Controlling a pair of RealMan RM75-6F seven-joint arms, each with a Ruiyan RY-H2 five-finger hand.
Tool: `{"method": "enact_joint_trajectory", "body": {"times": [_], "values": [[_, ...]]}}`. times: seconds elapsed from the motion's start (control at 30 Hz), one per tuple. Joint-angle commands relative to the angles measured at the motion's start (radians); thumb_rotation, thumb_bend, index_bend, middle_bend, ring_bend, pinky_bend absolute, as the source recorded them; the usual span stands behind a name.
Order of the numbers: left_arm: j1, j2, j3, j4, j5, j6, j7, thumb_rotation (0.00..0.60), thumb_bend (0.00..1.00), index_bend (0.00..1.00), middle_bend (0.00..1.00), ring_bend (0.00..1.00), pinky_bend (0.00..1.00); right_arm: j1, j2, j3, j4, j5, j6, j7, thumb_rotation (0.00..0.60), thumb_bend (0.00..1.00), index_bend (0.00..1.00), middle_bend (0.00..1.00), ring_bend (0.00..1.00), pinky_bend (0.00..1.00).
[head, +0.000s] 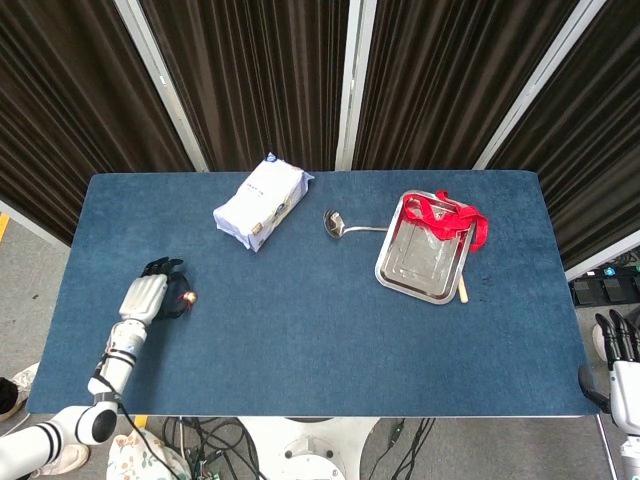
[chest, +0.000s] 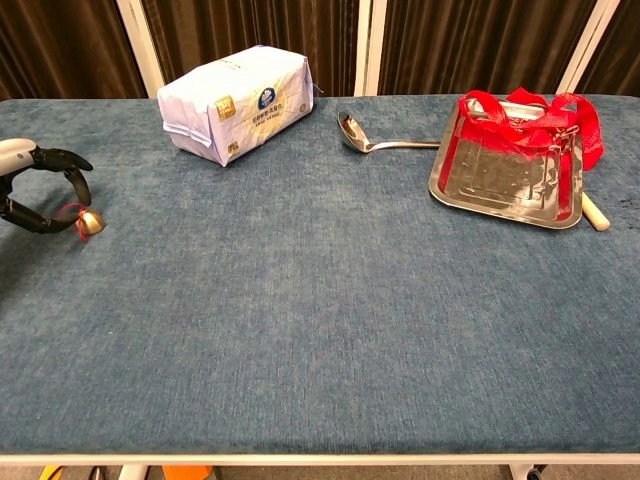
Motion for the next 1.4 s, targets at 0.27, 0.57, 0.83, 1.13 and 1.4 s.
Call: {"method": "enact_joint_trajectory", "body": {"times": [0.27, 0.57, 0.83, 1.13, 1.4], "values": [[0.001, -0.021, 0.003, 0.025, 0.003, 0.011, -0.018, 0.6, 0.38, 0.48, 0.14, 0.0, 0.0, 0.0, -0.003, -0.002, 0.006, -0.001, -0.003, 0.009, 0.6, 0.35, 0.0, 0.0, 0.0, 0.0], [-0.003, -0.026, 0.001, 0.04, 0.003, 0.01, -0.024, 0.6, 0.38, 0.5, 0.14, 0.0, 0.0, 0.0, -0.005, -0.003, 0.011, 0.002, -0.008, 0.012, 0.6, 0.36, 0.0, 0.0, 0.0, 0.0], [-0.005, -0.027, 0.004, 0.041, 0.008, 0.01, -0.032, 0.6, 0.38, 0.52, 0.14, 0.0, 0.0, 0.001, -0.01, -0.004, 0.019, 0.007, -0.016, 0.017, 0.6, 0.37, 0.0, 0.0, 0.0, 0.0], [-0.01, -0.035, 0.003, 0.053, 0.017, 0.008, -0.051, 0.6, 0.38, 0.52, 0.15, 0.0, 0.0, 0.001, -0.011, -0.005, 0.023, 0.011, -0.023, 0.017, 0.6, 0.37, 0.0, 0.0, 0.0, 0.0], [-0.012, -0.039, 0.001, 0.059, 0.014, 0.008, -0.054, 0.6, 0.38, 0.54, 0.15, 0.0, 0.0, 0.001, -0.013, -0.007, 0.026, 0.012, -0.026, 0.02, 0.6, 0.37, 0.0, 0.0, 0.0, 0.0]]}}
